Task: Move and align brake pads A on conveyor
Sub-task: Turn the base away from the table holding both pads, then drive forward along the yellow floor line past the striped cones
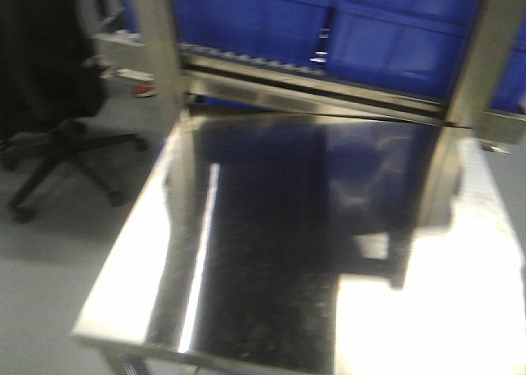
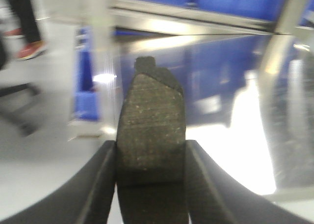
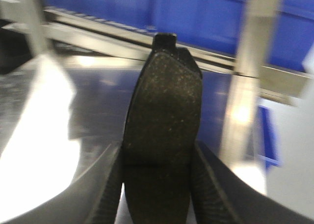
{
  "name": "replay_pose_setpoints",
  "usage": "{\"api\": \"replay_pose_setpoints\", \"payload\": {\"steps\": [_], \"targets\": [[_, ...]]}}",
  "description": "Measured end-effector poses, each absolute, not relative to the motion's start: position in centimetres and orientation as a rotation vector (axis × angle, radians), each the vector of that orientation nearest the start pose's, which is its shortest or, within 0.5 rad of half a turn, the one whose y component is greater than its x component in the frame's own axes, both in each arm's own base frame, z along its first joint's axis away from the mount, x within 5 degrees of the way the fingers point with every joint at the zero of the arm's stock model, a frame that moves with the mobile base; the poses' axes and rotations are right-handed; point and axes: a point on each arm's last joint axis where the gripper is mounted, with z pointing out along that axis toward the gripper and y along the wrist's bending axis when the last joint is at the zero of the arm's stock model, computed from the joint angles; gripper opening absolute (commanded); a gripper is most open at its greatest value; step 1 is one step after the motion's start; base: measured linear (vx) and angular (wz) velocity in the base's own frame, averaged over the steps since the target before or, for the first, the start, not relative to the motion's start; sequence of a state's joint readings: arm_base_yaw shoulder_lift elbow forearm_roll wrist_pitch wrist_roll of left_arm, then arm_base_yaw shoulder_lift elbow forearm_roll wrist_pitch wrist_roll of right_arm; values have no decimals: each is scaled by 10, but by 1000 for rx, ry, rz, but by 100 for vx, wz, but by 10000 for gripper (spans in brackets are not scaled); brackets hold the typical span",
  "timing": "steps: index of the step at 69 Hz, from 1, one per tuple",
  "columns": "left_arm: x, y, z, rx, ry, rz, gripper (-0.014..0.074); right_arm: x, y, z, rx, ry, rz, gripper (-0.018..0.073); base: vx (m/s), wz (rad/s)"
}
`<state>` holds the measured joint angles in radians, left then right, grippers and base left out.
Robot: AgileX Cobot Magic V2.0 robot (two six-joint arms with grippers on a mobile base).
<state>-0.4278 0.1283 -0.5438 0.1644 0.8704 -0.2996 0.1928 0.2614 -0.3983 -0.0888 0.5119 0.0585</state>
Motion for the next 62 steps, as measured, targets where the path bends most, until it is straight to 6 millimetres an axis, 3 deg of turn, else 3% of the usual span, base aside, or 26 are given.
{"api": "replay_pose_setpoints", "payload": {"steps": [62], "targets": [[22,3,306,144,1934,-289,-6,64,8,285,-166,1850,80,-2,-20,91]]}}
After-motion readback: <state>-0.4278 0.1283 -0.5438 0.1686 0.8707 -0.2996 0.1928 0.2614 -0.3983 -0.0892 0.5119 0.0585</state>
